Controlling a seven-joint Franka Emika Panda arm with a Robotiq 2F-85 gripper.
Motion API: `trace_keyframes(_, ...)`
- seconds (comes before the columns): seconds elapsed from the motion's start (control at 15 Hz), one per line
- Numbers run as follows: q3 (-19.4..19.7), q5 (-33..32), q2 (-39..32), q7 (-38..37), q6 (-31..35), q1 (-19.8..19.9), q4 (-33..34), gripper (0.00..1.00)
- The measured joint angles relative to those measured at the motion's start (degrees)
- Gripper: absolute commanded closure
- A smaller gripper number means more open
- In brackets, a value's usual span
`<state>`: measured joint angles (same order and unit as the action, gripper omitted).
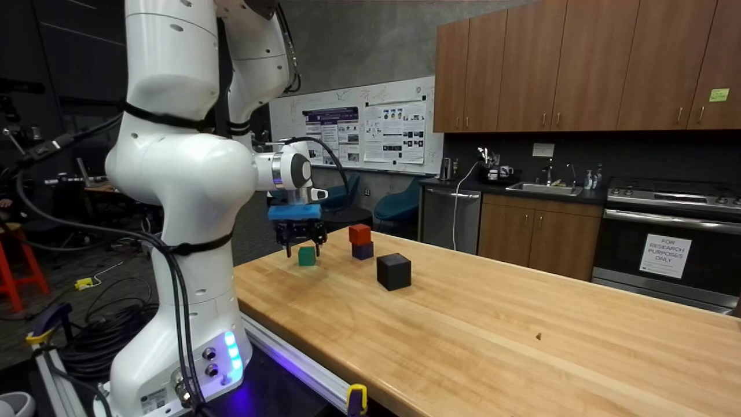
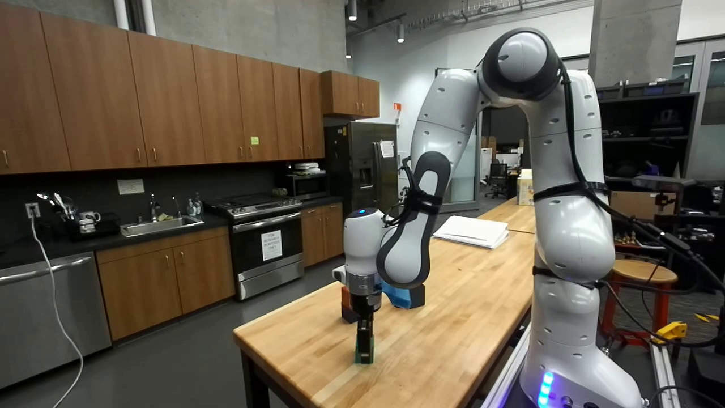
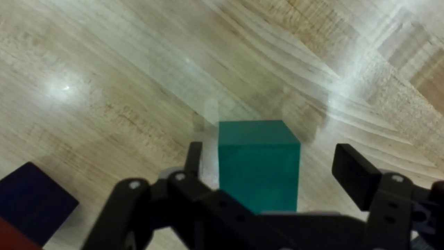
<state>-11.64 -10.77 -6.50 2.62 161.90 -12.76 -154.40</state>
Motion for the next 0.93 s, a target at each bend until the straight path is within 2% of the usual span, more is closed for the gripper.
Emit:
trace_keyframes(0.33,0.0,0.0,-1.0,0.0,0.0,0.0,0.9,0.74)
trace_keyframes(0.67,-0.2,0.6,-0.8,0.0,-0.1,-0.1,0.9,0.76)
trace_keyframes(0.93,-1.6,4.2,1.1,0.6,-1.8,-0.1,0.8,0.76)
